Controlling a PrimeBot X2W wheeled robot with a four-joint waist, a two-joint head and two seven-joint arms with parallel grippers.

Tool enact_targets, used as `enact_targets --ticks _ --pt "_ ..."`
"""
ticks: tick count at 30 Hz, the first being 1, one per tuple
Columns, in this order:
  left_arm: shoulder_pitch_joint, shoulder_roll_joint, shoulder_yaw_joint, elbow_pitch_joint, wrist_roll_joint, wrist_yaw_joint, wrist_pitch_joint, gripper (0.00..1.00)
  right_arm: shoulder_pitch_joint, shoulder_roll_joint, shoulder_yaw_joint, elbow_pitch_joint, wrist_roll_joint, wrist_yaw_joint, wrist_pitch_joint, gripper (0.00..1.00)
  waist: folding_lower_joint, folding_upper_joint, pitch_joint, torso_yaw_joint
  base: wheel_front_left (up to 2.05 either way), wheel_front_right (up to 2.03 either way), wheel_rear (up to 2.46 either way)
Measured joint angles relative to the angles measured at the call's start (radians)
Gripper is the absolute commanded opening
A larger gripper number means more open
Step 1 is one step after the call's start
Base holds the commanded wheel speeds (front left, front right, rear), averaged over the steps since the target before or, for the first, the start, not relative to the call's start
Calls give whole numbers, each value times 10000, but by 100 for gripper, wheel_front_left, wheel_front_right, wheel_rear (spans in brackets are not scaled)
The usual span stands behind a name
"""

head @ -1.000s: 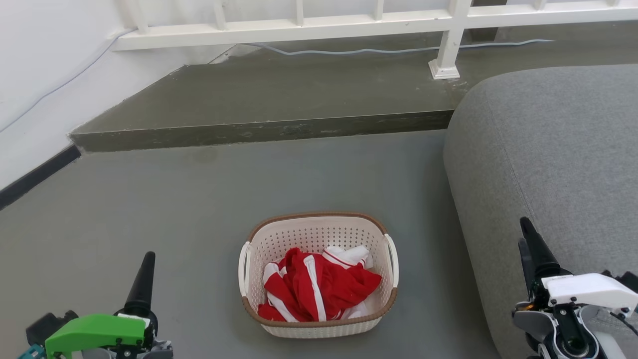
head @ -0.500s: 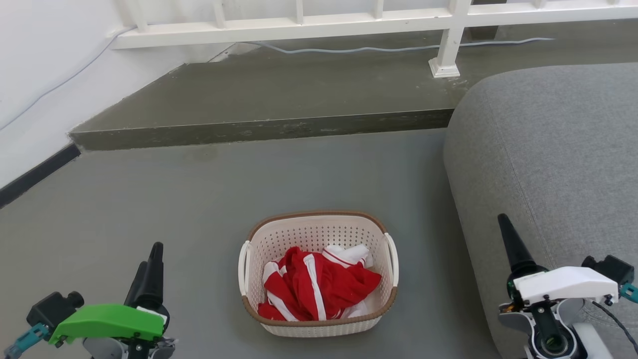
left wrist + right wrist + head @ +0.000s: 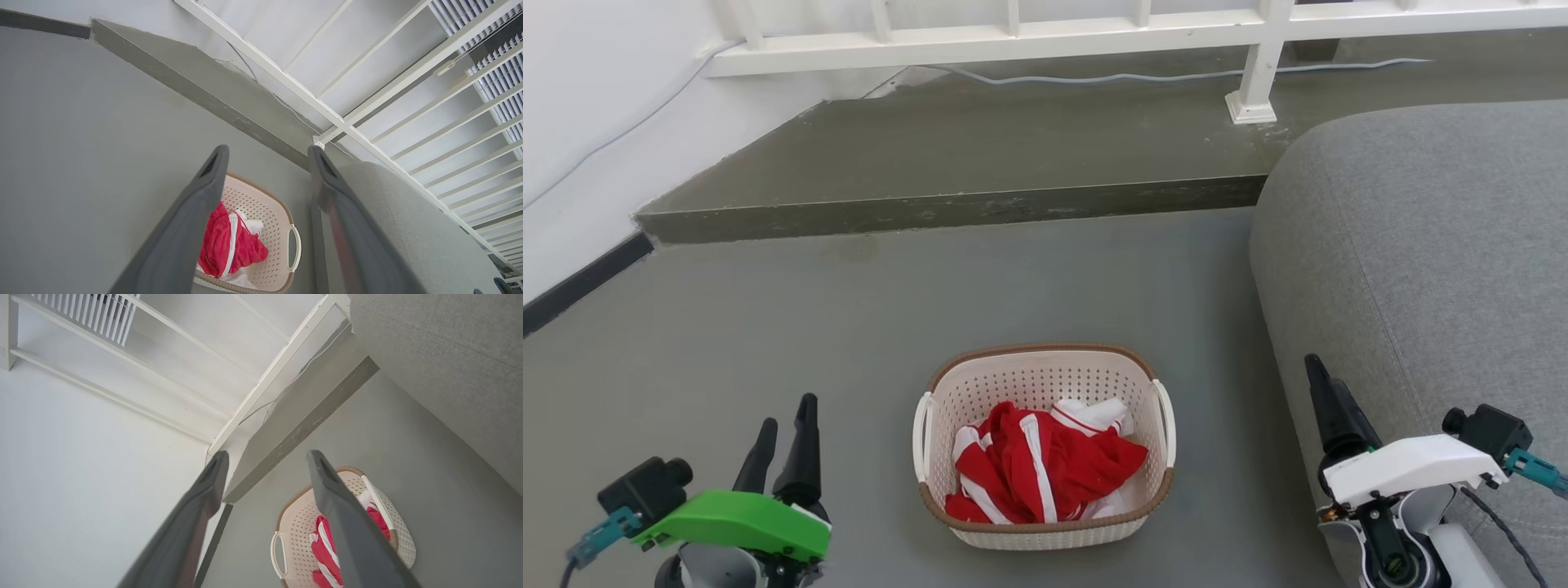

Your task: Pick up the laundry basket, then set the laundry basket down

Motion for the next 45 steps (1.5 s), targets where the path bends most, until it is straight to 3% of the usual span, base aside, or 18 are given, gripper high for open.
enact_targets --ticks 27,45 --pt "198 23 -849 -593 3701 591 -807 100 0 15 878 -355 -3166 -424 -756 100 0 0 120 -20 0 0 0" --pt "509 21 -1118 -918 5601 894 -1348 100 32 23 1241 -602 -5108 -711 -1275 100 0 0 38 -32 0 0 0"
